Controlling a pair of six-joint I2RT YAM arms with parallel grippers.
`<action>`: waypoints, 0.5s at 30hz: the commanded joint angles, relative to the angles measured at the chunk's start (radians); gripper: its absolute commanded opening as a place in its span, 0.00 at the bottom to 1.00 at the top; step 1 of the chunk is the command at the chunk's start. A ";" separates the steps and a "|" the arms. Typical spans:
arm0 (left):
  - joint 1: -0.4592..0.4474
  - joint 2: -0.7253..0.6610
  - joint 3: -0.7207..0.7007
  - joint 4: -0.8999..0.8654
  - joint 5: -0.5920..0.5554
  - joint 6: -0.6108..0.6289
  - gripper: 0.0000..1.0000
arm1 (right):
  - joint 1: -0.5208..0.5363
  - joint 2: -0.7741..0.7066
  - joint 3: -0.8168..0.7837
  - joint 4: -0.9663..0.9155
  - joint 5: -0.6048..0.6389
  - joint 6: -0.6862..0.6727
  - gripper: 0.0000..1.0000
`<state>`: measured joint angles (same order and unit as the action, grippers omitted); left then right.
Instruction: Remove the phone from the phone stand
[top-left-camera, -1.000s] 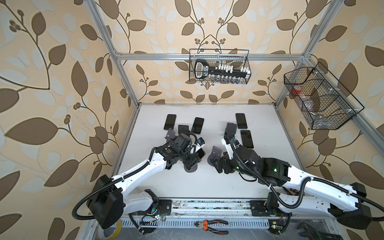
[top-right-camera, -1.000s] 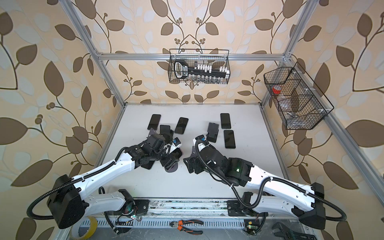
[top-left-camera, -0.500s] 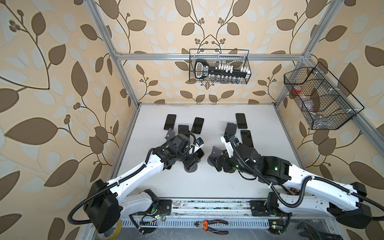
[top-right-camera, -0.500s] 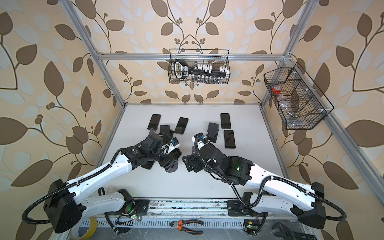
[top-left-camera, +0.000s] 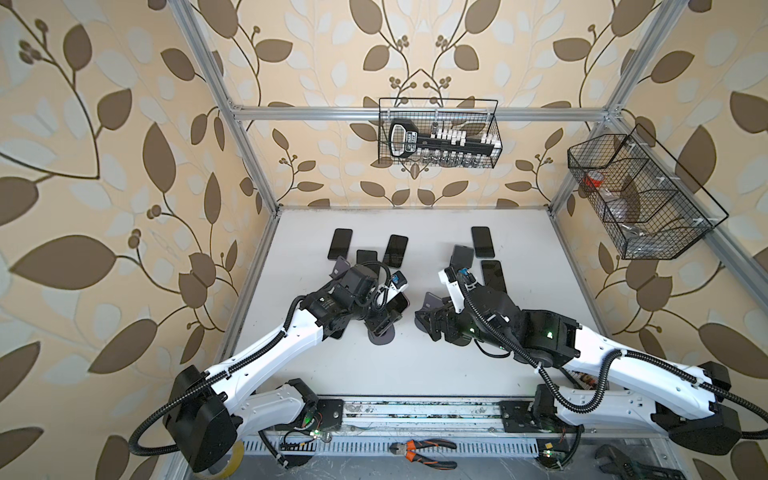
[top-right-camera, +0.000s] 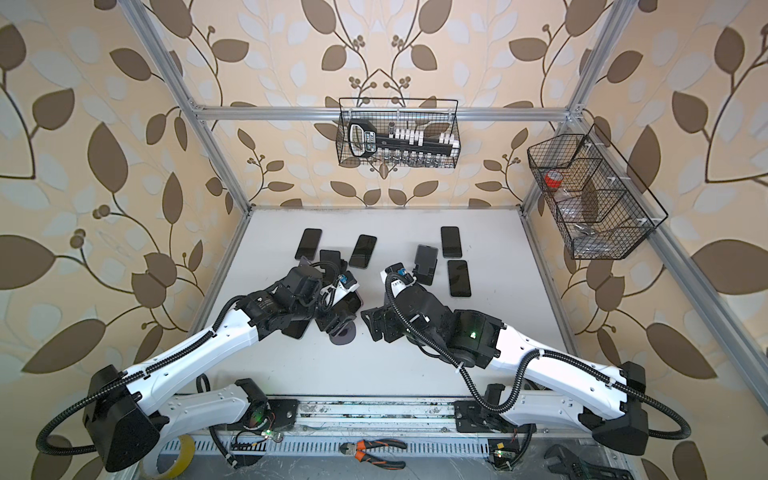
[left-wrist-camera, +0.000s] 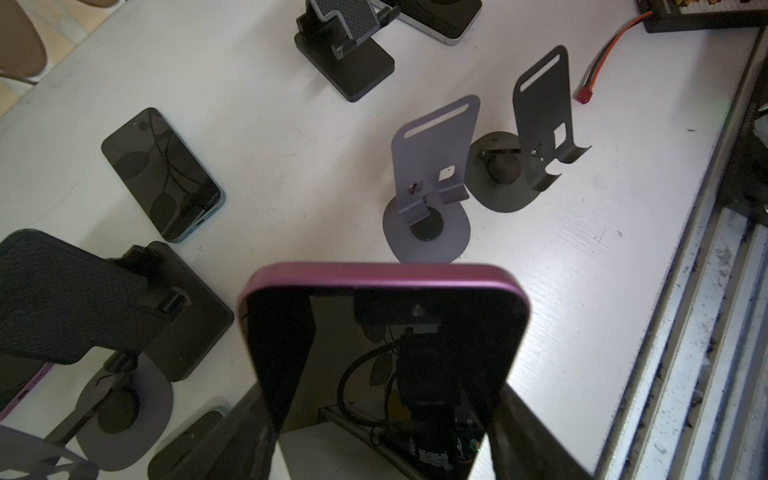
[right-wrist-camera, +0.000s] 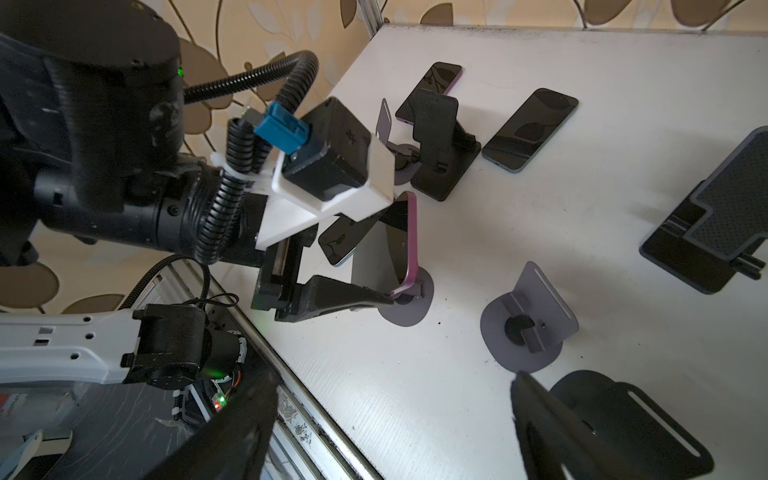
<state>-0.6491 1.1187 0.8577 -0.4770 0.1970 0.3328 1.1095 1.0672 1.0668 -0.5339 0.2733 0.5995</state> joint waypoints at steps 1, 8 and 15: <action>-0.008 -0.044 0.048 0.010 -0.012 0.006 0.60 | -0.004 0.005 0.032 -0.003 -0.002 -0.013 0.89; -0.007 -0.059 0.056 -0.002 -0.024 -0.022 0.60 | -0.004 -0.001 0.031 -0.002 0.007 -0.013 0.89; -0.008 -0.074 0.079 -0.019 -0.034 -0.034 0.59 | -0.004 -0.013 0.045 -0.003 0.017 -0.021 0.89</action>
<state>-0.6491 1.0874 0.8799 -0.5144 0.1730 0.3088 1.1095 1.0672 1.0702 -0.5343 0.2737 0.5945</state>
